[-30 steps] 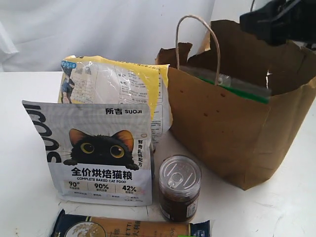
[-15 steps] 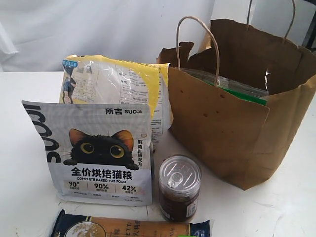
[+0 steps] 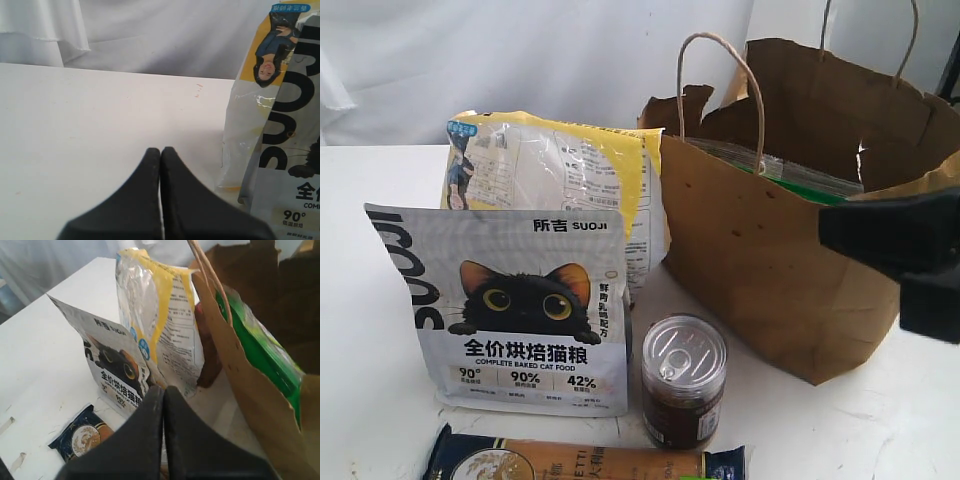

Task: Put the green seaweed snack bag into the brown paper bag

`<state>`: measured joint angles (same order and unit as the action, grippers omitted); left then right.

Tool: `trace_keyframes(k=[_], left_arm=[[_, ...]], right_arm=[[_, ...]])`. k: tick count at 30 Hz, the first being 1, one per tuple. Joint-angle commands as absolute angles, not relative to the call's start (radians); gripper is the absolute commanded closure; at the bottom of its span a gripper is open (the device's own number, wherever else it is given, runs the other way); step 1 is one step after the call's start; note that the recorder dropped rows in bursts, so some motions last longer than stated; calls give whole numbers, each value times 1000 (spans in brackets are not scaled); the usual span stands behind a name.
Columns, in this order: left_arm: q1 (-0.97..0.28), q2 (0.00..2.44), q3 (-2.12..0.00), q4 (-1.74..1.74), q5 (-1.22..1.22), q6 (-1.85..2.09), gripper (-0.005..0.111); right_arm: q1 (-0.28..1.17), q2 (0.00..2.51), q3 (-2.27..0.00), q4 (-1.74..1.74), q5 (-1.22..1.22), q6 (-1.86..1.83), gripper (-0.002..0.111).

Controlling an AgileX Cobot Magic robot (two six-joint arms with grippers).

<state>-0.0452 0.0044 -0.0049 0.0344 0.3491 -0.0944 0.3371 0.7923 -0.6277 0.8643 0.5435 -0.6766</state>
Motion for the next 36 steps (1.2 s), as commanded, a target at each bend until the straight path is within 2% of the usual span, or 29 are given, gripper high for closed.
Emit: trace_keyframes(k=[1, 20, 29, 36], left_arm=[[-51, 0, 0, 37, 340, -96, 107], [-51, 0, 0, 37, 340, -96, 107], [-51, 0, 0, 37, 340, -96, 107], [-51, 0, 0, 37, 340, -96, 107]], right_arm=[[337, 780, -557, 875, 460, -665, 108], [318, 751, -552, 826, 415, -636, 108], [-23, 489, -536, 690, 537, -550, 108], [-92, 352, -396, 640, 411, -508, 108]])
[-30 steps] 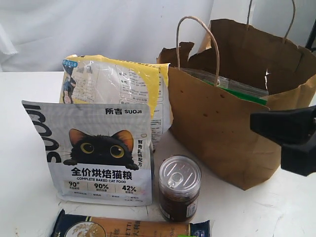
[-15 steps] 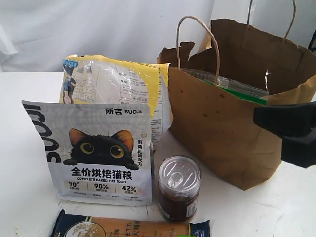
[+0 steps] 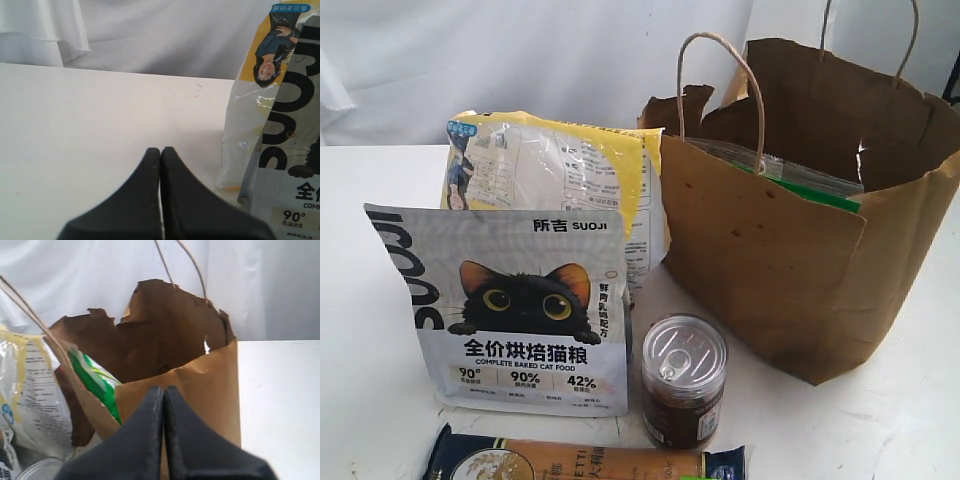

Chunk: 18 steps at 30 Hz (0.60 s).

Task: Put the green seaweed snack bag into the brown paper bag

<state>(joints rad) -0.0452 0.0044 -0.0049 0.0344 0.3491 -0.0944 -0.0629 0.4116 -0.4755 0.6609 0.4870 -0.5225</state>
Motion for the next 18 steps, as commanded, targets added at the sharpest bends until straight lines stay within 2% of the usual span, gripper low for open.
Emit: trace_keyframes(k=[1, 9, 18], left_arm=[[-51, 0, 0, 37, 340, -96, 107], [-51, 0, 0, 37, 340, -96, 107], [-51, 0, 0, 37, 340, -96, 107]], right_arm=[[-98, 333, -369, 640, 384, -508, 108], [-102, 218, -206, 624, 284, -513, 108], [-102, 201, -188, 519, 285, -454, 108]])
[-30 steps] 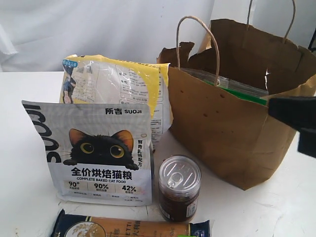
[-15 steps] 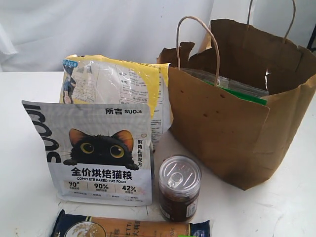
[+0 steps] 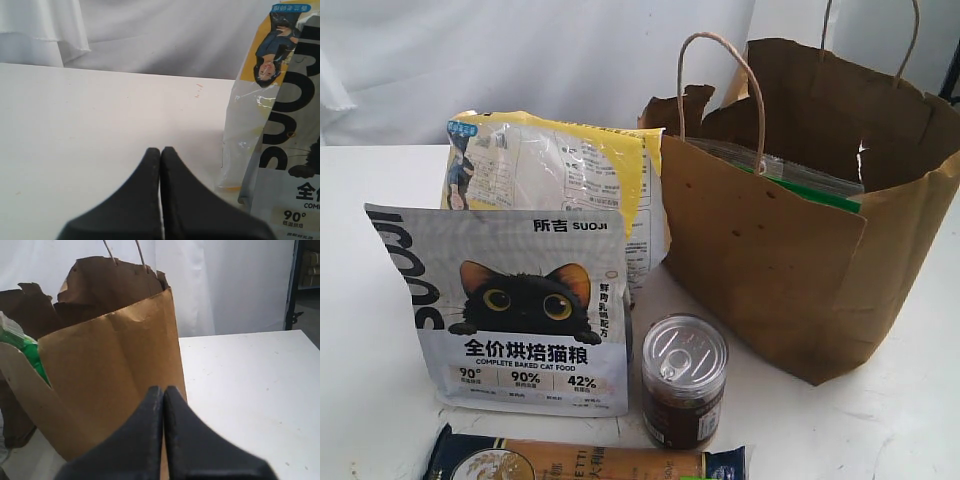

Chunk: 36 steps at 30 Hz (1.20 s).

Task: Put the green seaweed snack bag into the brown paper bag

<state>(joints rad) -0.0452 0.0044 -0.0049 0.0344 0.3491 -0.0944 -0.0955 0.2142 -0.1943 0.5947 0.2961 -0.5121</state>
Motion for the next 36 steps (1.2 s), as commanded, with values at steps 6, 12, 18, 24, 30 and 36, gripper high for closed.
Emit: trace_keyframes(k=[6, 12, 18, 24, 30, 36], left_arm=[[-51, 0, 0, 37, 340, -96, 107], [-51, 0, 0, 37, 340, -96, 107], [-51, 0, 0, 37, 340, -96, 107], [-51, 0, 0, 37, 340, -96, 107], [-51, 0, 0, 37, 340, -96, 107], [-51, 0, 0, 37, 340, -96, 107]], right_arm=[[-102, 130, -121, 99, 285, 27, 108], [-102, 60, -55, 69, 285, 20, 108], [-102, 20, -10, 20, 292, 31, 108], [-102, 0, 0, 0, 299, 31, 108], [-102, 0, 0, 0, 327, 26, 108], [-102, 0, 0, 0, 339, 6, 108]])
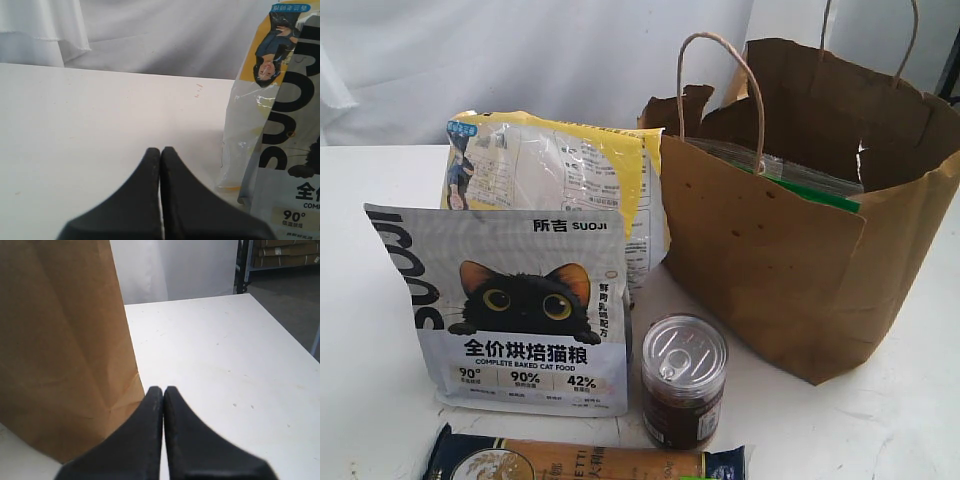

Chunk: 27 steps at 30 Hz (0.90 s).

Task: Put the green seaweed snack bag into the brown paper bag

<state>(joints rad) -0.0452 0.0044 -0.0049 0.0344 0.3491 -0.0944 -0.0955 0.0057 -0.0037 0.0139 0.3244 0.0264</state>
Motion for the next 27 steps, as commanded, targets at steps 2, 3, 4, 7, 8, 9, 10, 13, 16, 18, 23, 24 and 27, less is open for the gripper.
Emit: trace_keyframes(k=[2, 3, 4, 7, 8, 9, 10, 13, 16, 18, 23, 24, 27], left_arm=[[-51, 0, 0, 37, 340, -96, 107], [-51, 0, 0, 37, 340, -96, 107], [-51, 0, 0, 37, 340, -96, 107], [-51, 0, 0, 37, 340, -96, 107], [-51, 0, 0, 37, 340, -96, 107], [-51, 0, 0, 37, 340, -96, 107], [-51, 0, 0, 37, 340, -96, 107], [-51, 0, 0, 37, 340, -96, 107], [-51, 0, 0, 37, 340, -96, 107], [-51, 0, 0, 37, 340, -96, 107], [-51, 0, 0, 37, 340, -96, 107], [-51, 0, 0, 37, 340, -96, 107], [-51, 0, 0, 37, 340, -96, 107]], right_arm=[[-102, 0, 0, 0, 344, 6, 108], [-102, 0, 0, 0, 344, 6, 108], [-102, 0, 0, 0, 344, 6, 108], [-102, 0, 0, 0, 344, 6, 108], [-102, 0, 0, 0, 344, -6, 108], [-102, 0, 0, 0, 344, -13, 108], [-102, 0, 0, 0, 344, -16, 108], [-102, 0, 0, 0, 344, -16, 108], [-102, 0, 0, 0, 344, -16, 108], [-102, 0, 0, 0, 344, -16, 108], [-102, 0, 0, 0, 344, -16, 108], [-102, 0, 0, 0, 344, -16, 108], [-102, 0, 0, 0, 344, -16, 108]])
